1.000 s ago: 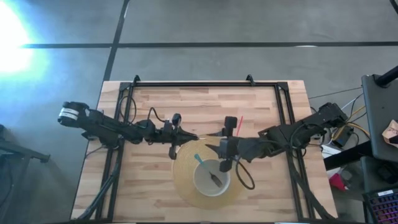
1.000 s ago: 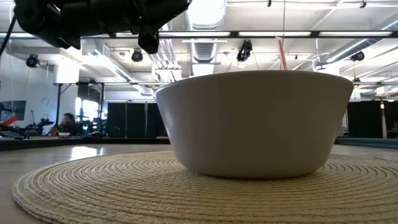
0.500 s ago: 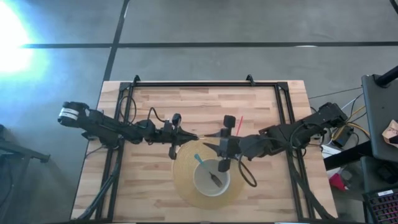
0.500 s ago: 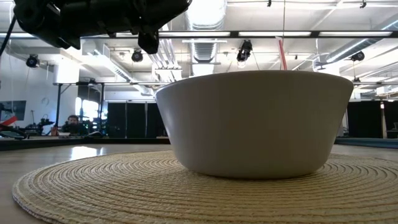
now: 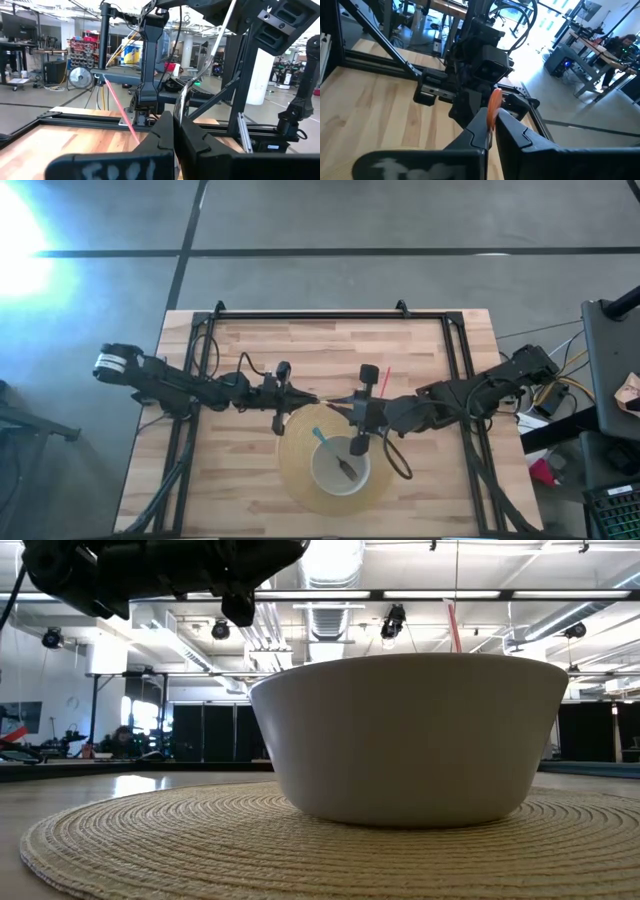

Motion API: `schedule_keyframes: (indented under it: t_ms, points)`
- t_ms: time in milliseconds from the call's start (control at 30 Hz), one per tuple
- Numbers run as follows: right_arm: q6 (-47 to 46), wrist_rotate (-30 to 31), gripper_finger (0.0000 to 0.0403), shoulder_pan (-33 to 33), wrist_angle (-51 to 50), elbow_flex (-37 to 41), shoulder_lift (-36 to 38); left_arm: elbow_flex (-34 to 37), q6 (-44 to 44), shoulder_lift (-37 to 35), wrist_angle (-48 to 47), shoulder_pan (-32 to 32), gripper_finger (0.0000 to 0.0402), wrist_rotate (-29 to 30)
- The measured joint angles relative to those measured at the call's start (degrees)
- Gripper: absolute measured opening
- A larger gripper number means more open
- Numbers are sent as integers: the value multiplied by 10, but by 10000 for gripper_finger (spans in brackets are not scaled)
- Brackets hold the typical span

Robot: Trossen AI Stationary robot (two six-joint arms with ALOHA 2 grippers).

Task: Pick & Place Utensil
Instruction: Put the orange spoon into the white bowl on the brown mat

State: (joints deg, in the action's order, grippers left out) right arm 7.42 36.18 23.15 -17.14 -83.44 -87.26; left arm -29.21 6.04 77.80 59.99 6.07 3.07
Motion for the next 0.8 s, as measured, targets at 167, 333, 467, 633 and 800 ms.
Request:
schedule_keyframes:
  t_ms: [167,333,467,633,800]
  points:
    - [1,0,13,0,-4,1,0,2,3,0,0,0,15,0]
    - [4,-2,11,0,-7,3,0,3,5,0,0,0,36,0]
    - [4,-2,11,0,-7,5,-1,3,11,0,-1,0,48,-1]
    - [3,-2,9,0,-9,10,-1,3,18,0,-10,0,57,-2]
    - [3,-2,9,0,-9,15,-1,3,17,0,-13,0,64,-2]
